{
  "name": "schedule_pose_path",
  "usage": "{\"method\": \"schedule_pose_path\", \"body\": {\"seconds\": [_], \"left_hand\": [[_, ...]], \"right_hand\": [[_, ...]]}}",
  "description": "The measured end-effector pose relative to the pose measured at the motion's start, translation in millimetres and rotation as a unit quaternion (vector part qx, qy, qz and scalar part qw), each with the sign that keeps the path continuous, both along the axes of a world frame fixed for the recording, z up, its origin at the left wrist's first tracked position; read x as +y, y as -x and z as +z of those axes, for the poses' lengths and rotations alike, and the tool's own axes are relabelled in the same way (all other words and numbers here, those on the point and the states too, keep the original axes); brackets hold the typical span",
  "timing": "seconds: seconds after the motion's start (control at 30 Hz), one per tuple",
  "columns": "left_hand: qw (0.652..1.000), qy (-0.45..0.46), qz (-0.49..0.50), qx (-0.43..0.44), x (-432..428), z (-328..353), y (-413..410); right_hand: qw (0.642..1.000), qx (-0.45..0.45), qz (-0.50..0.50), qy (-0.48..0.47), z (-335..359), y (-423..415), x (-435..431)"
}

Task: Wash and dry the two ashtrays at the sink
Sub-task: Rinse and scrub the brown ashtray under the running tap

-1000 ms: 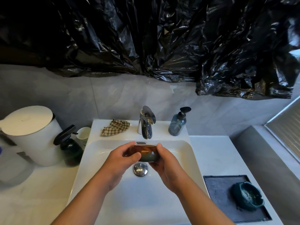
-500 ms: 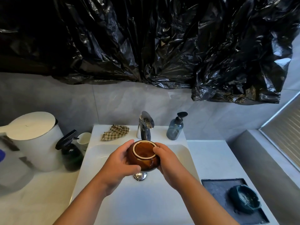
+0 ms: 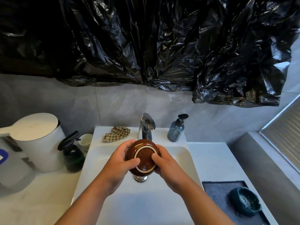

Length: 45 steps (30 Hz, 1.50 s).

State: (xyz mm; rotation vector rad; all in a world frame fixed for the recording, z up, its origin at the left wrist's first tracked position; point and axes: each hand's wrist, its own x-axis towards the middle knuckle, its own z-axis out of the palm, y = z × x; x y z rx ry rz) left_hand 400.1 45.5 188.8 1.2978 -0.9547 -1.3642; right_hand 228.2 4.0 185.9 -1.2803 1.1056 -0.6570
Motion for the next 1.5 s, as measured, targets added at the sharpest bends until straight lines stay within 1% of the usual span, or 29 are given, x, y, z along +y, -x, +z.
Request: {"method": "schedule_pose_path", "body": {"seconds": [0.13, 0.23, 0.47, 0.63, 0.7, 0.8, 0.87, 1.03, 1.33, 1.5], "left_hand": [[0.998, 0.007, 0.022, -0.063, -3.7, -0.3, -1.5], [0.994, 0.007, 0.043, -0.098, -5.2, -1.6, -4.0], [0.992, 0.008, 0.050, -0.117, -5.0, -4.6, -2.3], [0.991, 0.005, 0.053, -0.123, -6.3, -4.9, -2.0], [0.992, -0.004, 0.047, -0.115, -6.7, -4.2, -3.1], [0.996, -0.035, 0.042, -0.064, -6.5, -2.0, -5.4], [0.997, -0.063, 0.032, -0.030, -6.2, -0.4, -5.1], [0.989, -0.141, 0.030, 0.019, -9.7, -0.4, -6.3], [0.974, -0.223, 0.020, 0.027, -11.4, -2.1, -3.5], [0.965, -0.262, 0.027, -0.005, -12.4, -1.2, -4.9]], "right_hand": [[0.999, 0.007, -0.021, 0.049, 3.4, 1.9, 1.3], [0.997, 0.019, -0.022, 0.068, 4.1, 2.8, 2.1], [0.997, 0.021, -0.015, 0.070, 8.4, 2.5, 2.4], [0.998, 0.016, -0.024, 0.051, 8.7, 1.7, 1.6], [0.999, 0.012, -0.028, 0.031, 10.0, 1.6, -0.1], [0.999, 0.018, -0.033, 0.003, 13.2, 2.2, -2.1], [0.999, 0.021, -0.032, -0.013, 12.5, 2.5, -3.9], [0.996, 0.047, -0.036, -0.067, 10.8, 0.3, -6.6], [0.987, 0.097, -0.062, -0.112, 20.0, -1.1, -11.8], [0.979, 0.148, -0.024, -0.137, 22.4, -1.5, -14.1]]}}
